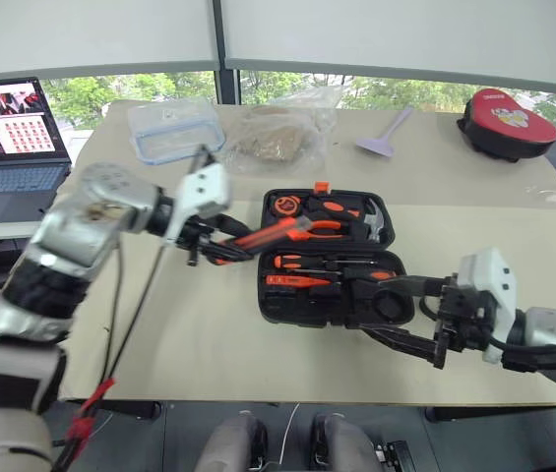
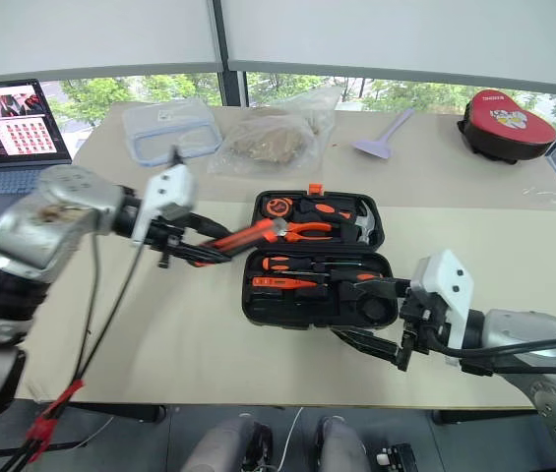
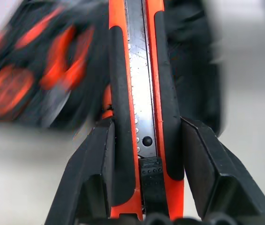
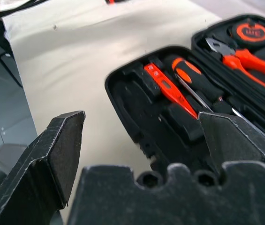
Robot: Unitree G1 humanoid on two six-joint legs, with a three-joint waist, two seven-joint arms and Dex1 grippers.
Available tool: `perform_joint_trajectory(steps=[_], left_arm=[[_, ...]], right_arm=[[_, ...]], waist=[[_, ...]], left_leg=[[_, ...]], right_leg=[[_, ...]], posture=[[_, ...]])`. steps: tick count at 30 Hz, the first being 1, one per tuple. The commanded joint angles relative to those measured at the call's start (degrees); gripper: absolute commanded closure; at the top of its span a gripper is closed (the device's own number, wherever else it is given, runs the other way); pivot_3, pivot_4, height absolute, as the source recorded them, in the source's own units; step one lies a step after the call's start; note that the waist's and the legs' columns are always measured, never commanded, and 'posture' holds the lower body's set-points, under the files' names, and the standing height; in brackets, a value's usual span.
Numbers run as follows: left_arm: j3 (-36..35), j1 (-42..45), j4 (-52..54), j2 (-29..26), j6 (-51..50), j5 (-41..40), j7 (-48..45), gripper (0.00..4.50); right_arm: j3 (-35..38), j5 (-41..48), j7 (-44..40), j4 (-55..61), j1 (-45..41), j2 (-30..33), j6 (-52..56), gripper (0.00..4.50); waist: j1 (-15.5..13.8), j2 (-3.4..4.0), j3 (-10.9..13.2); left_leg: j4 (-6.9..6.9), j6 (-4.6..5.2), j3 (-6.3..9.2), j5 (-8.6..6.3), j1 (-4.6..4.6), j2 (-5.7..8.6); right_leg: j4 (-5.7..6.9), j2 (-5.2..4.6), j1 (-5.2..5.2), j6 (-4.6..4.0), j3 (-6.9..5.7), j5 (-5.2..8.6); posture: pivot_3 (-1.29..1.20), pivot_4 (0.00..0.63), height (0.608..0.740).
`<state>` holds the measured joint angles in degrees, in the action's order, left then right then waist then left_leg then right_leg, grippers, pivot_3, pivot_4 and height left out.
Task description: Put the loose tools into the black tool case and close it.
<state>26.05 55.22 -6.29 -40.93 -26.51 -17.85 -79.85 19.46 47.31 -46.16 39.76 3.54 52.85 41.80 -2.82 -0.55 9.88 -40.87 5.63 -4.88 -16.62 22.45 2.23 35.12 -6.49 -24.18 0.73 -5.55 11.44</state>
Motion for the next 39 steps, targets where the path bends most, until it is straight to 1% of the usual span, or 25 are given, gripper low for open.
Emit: perform_joint_trajectory(steps=[1,5,8,12,16,25,31,37,39], left_arm=[[3.8,4.2,-3.3,5.9,0.8,3.8,-2.5,2.89],[9.7,7.5,-6.2,12.1,-5.3,8.4,-2.9,2.89],[12.7,9.2,-10.8,16.4,-8.6,13.2,0.9,2.89],[14.2,9.5,-12.2,19.3,-12.1,15.0,0.5,2.89],[16.5,9.0,-13.0,18.8,-11.4,18.1,-0.7,2.89],[15.5,8.2,-6.5,15.2,-14.5,17.8,-4.9,2.89],[15.7,7.4,-4.7,16.5,-17.7,17.8,-4.0,2.89],[17.1,6.5,-4.0,16.1,-17.0,19.6,-3.3,2.89],[16.9,6.6,-5.1,16.8,-16.9,20.0,-2.2,1.90]], right_arm=[[2.8,-0.2,-0.3,1.3,1.0,0.4,-1.2,0.00],[4.0,0.6,1.1,3.5,3.2,-0.4,-0.6,0.00],[5.1,1.2,2.1,4.9,5.2,-1.1,-0.4,0.00],[5.0,0.8,3.2,5.2,5.8,-1.9,-0.8,0.00],[4.1,0.5,4.3,4.2,4.8,-2.5,-1.0,0.00],[3.1,-1.0,4.7,2.8,4.2,-3.9,-1.8,0.00],[1.9,-2.2,4.8,1.9,3.1,-4.6,-2.3,0.00],[2.2,-2.3,4.7,1.5,3.3,-4.9,-2.4,0.00],[2.0,-2.4,4.8,1.6,3.4,-5.0,-2.4,0.00]], waist=[[0.3,-0.06,0.0],[0.7,-0.07,0.0],[0.5,-0.08,0.0],[0.6,-0.07,0.0],[0.5,-0.06,0.0],[0.6,-0.06,0.0],[0.5,-0.05,0.0],[0.5,-0.04,0.0],[0.5,-0.04,0.0]], left_leg=[[0.00,0.02,-0.01,0.01,0.06,-0.04],[-0.02,0.12,0.03,0.05,0.20,-0.14],[-0.02,0.14,0.06,0.05,0.20,-0.17],[-0.14,0.38,0.06,-0.09,0.29,-0.19],[-0.24,0.53,0.06,-0.18,0.30,-0.18],[-0.29,0.55,0.07,-0.20,0.38,-0.19],[-0.42,0.58,0.07,-0.21,0.42,-0.18],[-0.45,0.61,0.07,-0.24,0.42,-0.18],[-0.46,0.61,0.07,-0.24,0.40,-0.18]], right_leg=[[-0.06,-0.07,-0.06,-0.01,0.05,-0.04],[-0.01,0.00,-0.19,-0.04,0.02,-0.07],[0.01,0.02,-0.18,-0.04,0.01,-0.07],[0.02,-0.02,-0.23,-0.02,0.06,-0.07],[0.01,-0.08,-0.21,0.01,0.09,-0.08],[0.03,-0.12,-0.32,0.00,0.10,-0.09],[0.05,-0.11,-0.30,0.03,0.10,-0.11],[0.05,-0.11,-0.29,0.04,0.10,-0.11],[0.05,-0.10,-0.25,0.04,0.09,-0.11]], posture=[[0.00,0.150,0.728],[0.00,0.150,0.728],[0.00,0.150,0.728],[0.00,0.150,0.728],[0.00,0.150,0.728],[0.00,0.150,0.728],[0.00,0.150,0.728],[0.00,0.150,0.728],[0.00,0.150,0.728]])
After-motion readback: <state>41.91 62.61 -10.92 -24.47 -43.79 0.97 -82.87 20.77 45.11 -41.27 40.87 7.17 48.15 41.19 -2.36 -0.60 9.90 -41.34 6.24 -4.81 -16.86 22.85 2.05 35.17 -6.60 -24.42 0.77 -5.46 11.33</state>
